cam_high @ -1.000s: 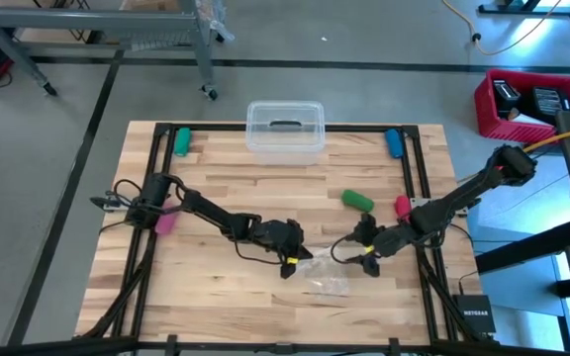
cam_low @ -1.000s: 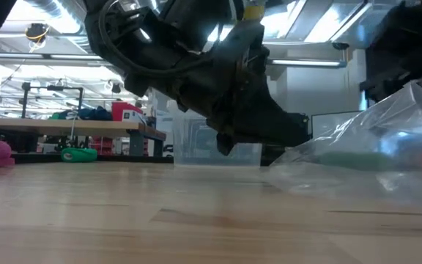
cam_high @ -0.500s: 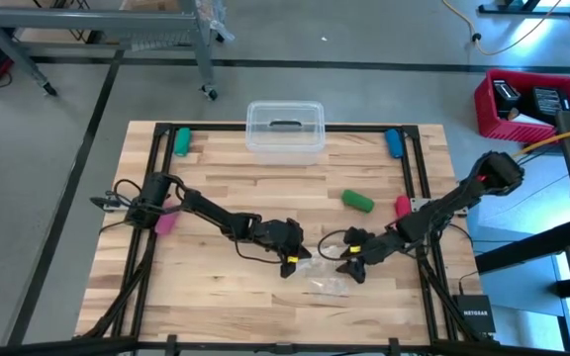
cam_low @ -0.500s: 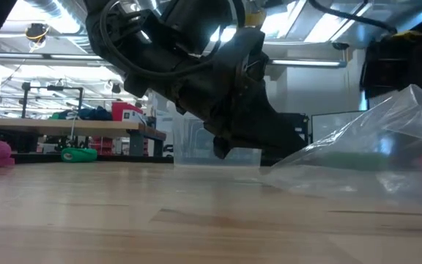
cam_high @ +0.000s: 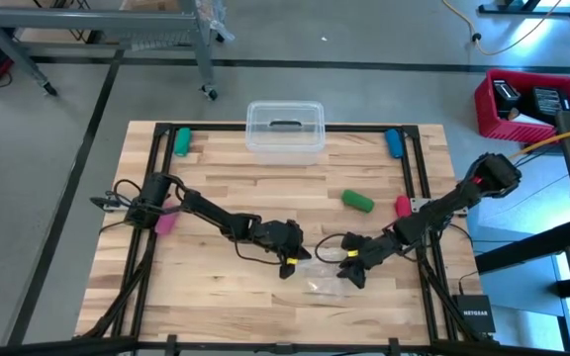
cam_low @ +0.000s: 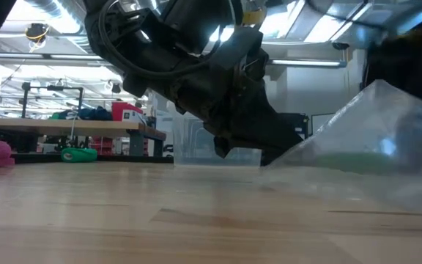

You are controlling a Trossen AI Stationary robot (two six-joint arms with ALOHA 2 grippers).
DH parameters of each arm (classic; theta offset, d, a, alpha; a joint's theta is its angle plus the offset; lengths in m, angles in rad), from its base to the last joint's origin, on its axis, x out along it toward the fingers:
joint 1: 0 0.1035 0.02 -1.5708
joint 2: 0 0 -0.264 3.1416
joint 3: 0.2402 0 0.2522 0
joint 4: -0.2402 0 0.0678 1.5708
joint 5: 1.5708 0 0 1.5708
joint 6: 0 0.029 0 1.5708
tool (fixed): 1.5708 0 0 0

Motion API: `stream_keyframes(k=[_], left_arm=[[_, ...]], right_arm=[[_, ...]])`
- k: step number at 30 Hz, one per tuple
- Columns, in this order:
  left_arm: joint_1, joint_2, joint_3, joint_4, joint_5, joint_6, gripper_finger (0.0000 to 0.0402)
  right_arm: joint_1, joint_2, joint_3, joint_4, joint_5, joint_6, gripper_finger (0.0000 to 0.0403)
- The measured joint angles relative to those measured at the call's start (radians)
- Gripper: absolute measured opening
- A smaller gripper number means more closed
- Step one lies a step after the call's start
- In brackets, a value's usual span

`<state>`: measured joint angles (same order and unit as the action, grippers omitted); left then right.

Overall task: Roll bandage
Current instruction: Open the transparent zip bag

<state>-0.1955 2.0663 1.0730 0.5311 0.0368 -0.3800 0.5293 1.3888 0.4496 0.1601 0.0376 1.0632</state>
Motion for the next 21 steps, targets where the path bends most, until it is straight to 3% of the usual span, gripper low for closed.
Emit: stream_keyframes(k=[5, 9, 15, 21], left_arm=[[0.0, 0.0, 0.0, 0.001, 0.0, 0.0, 0.0006], [-0.004, 0.0, 0.0, 0.001, 0.0, -0.008, 0.0001], [-0.021, 0.022, 0.0, 0.0, 0.0, -0.001, 0.0006], [-0.027, 0.061, 0.0, 0.005, -0.01, -0.022, 0.0007]], right_arm=[[0.001, -0.05, 0.021, -0.103, -0.033, -0.043, 0.0193], [0.002, -0.039, 0.014, -0.222, -0.085, 0.022, 0.0185], [0.021, 0.019, -0.013, -0.033, -0.041, 0.049, 0.0184], [0.021, 0.097, -0.013, 0.044, 0.019, 0.073, 0.0184]])
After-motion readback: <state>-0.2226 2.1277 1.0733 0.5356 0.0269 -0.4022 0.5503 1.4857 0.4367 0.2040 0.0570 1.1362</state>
